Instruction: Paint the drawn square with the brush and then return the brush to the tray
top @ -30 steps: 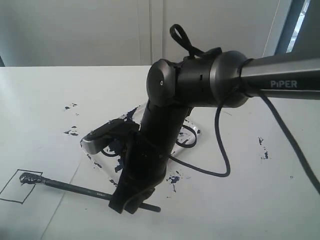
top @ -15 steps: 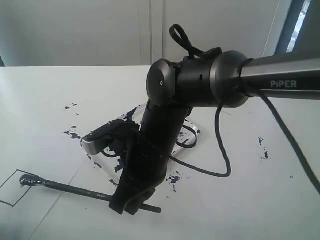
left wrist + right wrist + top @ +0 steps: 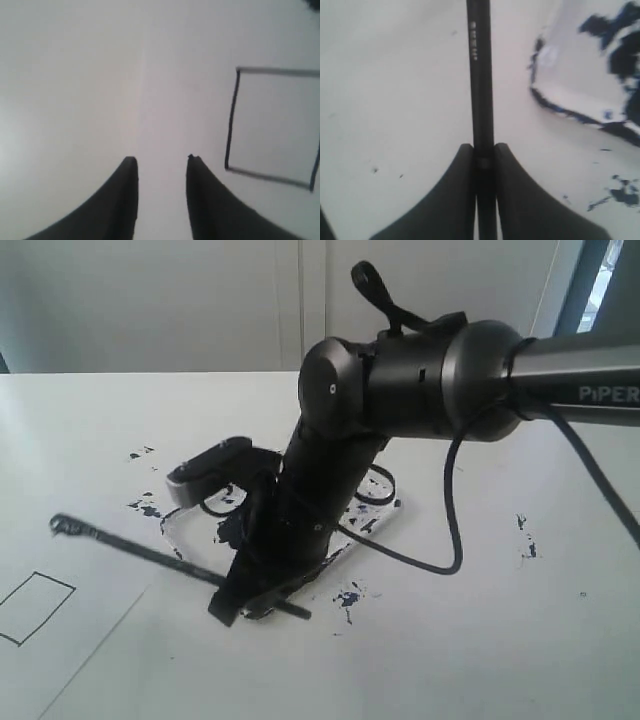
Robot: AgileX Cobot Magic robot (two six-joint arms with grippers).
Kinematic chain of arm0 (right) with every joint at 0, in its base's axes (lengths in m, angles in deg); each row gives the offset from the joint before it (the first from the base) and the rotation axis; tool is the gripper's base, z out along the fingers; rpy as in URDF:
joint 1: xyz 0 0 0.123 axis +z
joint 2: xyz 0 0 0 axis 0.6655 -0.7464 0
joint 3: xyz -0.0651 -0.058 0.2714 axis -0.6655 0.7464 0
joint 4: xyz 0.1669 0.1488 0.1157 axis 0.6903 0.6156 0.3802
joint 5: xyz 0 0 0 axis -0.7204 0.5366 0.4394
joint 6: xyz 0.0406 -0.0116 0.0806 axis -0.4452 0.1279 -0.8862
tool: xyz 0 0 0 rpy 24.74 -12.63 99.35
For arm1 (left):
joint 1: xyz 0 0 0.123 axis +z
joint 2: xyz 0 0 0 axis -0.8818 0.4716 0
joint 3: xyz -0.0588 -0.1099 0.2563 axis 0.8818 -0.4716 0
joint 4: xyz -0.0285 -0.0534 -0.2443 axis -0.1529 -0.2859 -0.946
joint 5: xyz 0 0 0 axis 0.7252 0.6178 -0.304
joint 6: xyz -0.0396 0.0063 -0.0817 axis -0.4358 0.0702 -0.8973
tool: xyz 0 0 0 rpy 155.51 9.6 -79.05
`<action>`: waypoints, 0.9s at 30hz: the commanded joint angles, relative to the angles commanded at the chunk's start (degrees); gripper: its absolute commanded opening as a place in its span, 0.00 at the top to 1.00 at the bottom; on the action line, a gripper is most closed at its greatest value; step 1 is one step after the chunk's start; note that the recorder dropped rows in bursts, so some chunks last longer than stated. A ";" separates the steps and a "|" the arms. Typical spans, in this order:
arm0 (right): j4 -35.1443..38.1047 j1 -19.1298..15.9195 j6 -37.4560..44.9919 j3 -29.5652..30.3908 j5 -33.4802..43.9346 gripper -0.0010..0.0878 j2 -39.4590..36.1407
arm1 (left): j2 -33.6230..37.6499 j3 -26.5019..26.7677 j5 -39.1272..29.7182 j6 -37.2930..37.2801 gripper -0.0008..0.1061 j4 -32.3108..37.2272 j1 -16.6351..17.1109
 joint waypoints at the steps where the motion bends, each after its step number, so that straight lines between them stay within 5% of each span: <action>1: -3.27 -0.27 -3.30 -0.21 -1.17 0.99 0.27 | 1.27 0.00 1.36 -0.25 0.83 0.00 0.00; 5: -8.71 -2.62 -9.80 -1.30 -3.16 0.99 0.55 | 7.98 0.00 4.34 0.00 0.99 0.00 -0.11; 13: -8.94 -6.78 -9.82 -2.76 -2.68 0.99 1.88 | 18.02 2.85 16.65 -3.40 0.99 -0.22 -2.40; 23: -9.42 -6.78 -8.65 -3.21 -1.74 0.99 2.13 | 26.08 8.86 15.51 -6.42 0.99 0.17 -3.08; 27: -9.86 -6.78 -8.24 -3.21 -1.74 0.99 2.13 | 28.40 8.96 15.88 -6.31 0.99 4.49 -7.04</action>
